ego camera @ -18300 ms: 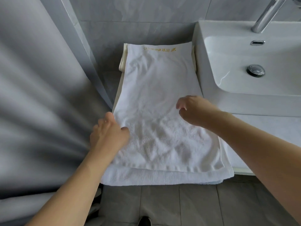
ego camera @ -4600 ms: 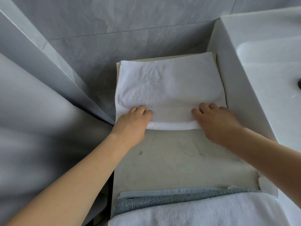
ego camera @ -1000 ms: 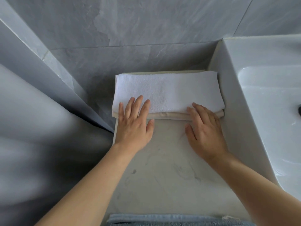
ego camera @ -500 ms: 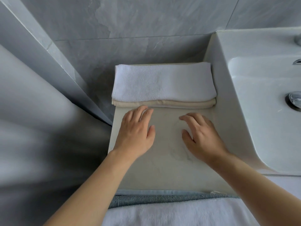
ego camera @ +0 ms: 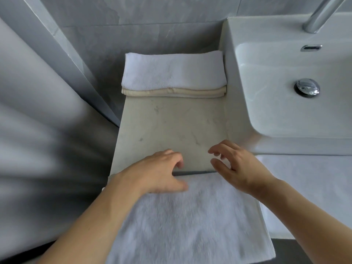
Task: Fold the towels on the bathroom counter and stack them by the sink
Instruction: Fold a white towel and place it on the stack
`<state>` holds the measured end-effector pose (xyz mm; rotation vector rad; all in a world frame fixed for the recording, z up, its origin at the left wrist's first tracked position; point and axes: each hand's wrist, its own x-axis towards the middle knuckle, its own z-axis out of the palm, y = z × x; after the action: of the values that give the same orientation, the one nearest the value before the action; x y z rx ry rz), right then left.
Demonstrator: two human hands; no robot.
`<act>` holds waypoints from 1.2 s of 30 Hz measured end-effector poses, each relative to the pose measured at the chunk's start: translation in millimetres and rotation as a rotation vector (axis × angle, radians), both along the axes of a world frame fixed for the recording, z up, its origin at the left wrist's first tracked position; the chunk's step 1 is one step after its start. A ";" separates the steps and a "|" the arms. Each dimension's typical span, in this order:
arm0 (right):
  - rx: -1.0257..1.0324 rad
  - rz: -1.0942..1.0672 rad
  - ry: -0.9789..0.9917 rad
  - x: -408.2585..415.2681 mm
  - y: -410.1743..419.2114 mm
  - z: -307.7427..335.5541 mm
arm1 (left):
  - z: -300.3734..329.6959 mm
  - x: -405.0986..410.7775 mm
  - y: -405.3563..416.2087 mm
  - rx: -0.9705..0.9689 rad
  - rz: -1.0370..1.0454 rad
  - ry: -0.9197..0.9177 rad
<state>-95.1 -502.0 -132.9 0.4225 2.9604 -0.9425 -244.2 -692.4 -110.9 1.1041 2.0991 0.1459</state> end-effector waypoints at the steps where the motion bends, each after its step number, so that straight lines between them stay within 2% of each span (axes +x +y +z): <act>1: 0.017 0.019 -0.008 8.3 -1.3 0.8 | 0.6 6.6 -3.1 -0.045 -0.030 0.015; 4: 0.140 0.133 -0.105 29.8 -9.7 -3.9 | -0.9 23.3 -8.6 -0.097 -0.128 0.202; 6: 0.247 0.189 -0.184 37.9 -18.0 -11.4 | -5.8 32.3 -13.7 -0.054 -0.091 0.332; 8: 0.281 0.154 -0.197 40.6 -23.0 -16.4 | -10.6 37.7 -17.7 -0.020 -0.024 0.392; 15: 0.355 0.087 -0.184 36.8 -28.5 -15.4 | -23.3 44.0 -35.9 0.089 0.072 0.457; 27: 0.461 -0.116 -0.280 42.7 -37.0 -14.2 | -21.7 25.0 -90.1 -0.039 0.181 0.478; 33: 0.291 -0.222 -0.324 47.7 -32.0 -13.7 | -18.6 25.5 -93.4 -0.029 0.086 0.437; 36: 0.019 -0.440 -0.242 50.7 -25.2 -15.5 | -20.0 26.2 -93.3 -0.034 0.096 0.459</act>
<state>-44.3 -527.2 -148.5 1.1341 2.7043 -0.8135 -218.0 -785.7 -130.8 1.0920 2.5505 -0.1096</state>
